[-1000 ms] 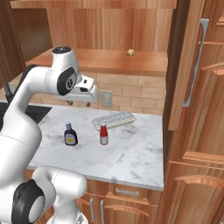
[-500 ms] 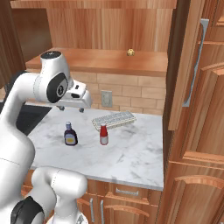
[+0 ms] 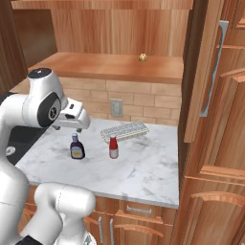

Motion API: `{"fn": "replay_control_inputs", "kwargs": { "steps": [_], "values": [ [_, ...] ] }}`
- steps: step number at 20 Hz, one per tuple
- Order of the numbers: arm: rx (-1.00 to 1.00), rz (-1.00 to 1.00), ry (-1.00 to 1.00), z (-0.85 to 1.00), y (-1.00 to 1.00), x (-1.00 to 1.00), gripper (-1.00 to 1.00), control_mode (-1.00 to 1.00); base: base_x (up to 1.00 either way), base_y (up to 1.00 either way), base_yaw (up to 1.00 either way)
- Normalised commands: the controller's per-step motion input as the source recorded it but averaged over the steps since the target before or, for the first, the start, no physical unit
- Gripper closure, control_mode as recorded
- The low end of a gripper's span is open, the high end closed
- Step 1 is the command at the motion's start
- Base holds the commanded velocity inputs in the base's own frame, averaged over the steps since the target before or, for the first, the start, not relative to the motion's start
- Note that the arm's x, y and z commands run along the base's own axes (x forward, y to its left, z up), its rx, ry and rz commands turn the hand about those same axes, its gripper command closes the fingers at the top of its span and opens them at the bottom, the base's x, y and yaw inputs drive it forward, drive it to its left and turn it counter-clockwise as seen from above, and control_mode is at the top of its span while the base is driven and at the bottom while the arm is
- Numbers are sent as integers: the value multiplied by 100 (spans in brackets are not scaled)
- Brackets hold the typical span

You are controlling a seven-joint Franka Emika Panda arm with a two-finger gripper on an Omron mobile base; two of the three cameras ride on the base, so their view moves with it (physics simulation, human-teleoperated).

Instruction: Pick the ketchup and condiment bottle from the counter and place them in the cabinet.

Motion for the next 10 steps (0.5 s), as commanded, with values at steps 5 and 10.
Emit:
{"fn": "replay_control_inputs", "kwargs": {
  "steps": [5, 10],
  "values": [
    [0, -1, 0, -16, 27, -19, -100, -100, 0, 0, 0],
    [0, -2, 0, -18, 28, -4, -100, -100, 0, 0, 0]
  ]
}}
